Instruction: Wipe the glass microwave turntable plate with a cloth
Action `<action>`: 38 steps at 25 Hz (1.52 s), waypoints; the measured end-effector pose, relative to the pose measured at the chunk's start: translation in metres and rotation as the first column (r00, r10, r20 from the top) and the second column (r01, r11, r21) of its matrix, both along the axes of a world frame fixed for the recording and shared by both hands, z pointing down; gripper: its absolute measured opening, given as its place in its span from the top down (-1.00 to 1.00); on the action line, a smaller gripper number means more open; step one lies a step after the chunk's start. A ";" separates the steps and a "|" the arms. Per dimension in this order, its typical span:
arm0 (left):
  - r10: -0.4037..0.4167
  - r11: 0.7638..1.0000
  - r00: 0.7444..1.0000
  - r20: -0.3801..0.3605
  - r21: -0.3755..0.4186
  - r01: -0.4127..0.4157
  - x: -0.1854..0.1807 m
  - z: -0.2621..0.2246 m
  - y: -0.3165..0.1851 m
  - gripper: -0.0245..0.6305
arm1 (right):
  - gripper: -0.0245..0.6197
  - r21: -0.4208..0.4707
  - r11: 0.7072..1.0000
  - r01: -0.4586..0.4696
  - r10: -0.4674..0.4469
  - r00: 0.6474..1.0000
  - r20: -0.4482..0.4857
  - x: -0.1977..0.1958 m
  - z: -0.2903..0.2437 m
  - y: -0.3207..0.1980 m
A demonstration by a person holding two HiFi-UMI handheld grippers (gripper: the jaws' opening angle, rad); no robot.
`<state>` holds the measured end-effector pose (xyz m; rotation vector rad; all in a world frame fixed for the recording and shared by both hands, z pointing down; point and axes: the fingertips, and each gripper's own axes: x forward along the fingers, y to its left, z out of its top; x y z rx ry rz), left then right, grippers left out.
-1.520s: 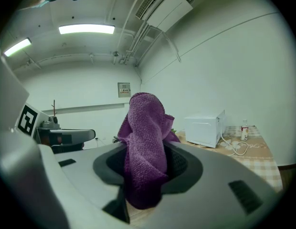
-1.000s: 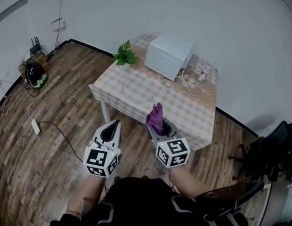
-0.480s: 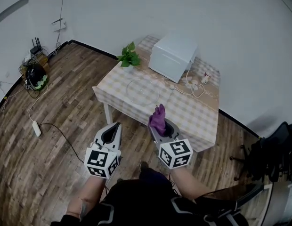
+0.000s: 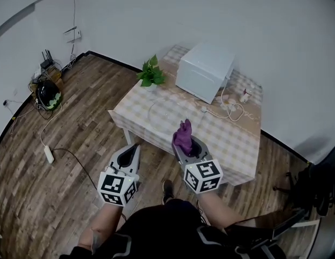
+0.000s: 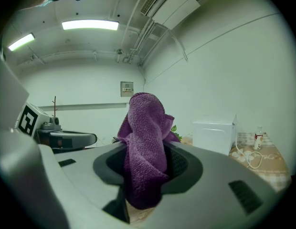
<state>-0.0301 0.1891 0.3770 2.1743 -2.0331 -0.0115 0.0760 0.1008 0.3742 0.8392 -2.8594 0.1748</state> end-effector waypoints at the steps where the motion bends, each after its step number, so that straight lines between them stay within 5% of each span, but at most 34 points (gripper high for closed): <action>1: -0.003 1.000 1.000 0.001 0.000 0.003 -0.002 -0.001 -0.006 0.92 | 0.40 0.002 1.000 0.000 0.000 1.000 0.002 -0.001 -0.001 -0.007; 18: -0.001 0.998 1.000 0.002 -0.066 0.001 -0.018 0.020 -0.117 0.92 | 0.40 -0.095 0.995 -0.042 0.041 0.999 -0.008 -0.001 0.034 -0.123; 38: -0.016 0.988 0.996 0.089 -0.150 0.029 -0.003 0.030 -0.220 0.92 | 0.40 -0.143 0.989 0.027 -0.022 0.999 0.034 0.019 0.045 -0.225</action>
